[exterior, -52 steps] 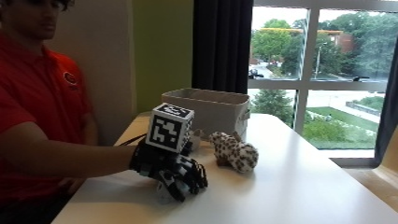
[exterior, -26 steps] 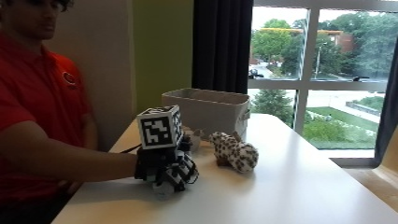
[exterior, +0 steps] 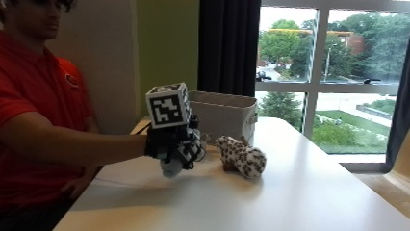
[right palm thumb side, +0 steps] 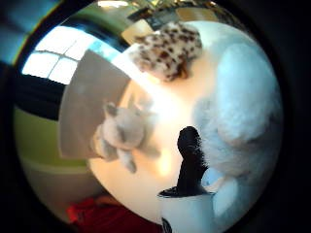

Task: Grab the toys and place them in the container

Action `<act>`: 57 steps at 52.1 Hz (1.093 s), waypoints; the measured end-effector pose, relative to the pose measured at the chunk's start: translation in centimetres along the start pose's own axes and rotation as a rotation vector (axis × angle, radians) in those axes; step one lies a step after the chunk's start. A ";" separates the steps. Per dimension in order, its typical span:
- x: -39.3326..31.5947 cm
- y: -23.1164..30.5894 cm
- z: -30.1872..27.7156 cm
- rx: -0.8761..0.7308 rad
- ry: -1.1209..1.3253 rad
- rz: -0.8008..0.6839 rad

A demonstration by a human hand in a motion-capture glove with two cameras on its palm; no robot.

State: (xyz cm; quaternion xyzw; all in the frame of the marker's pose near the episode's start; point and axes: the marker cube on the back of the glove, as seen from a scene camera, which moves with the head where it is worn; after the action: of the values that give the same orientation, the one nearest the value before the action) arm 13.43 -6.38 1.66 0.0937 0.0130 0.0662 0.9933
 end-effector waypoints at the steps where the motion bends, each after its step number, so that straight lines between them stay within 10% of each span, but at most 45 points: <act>1: -0.2 -0.2 -0.5 0.006 -0.005 -0.002; 57: -33.5 -9.8 -13.8 0.049 -0.057 -0.430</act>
State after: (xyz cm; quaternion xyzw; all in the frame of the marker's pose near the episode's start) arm -19.00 -17.83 -13.29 0.1149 0.0062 -0.1502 0.9819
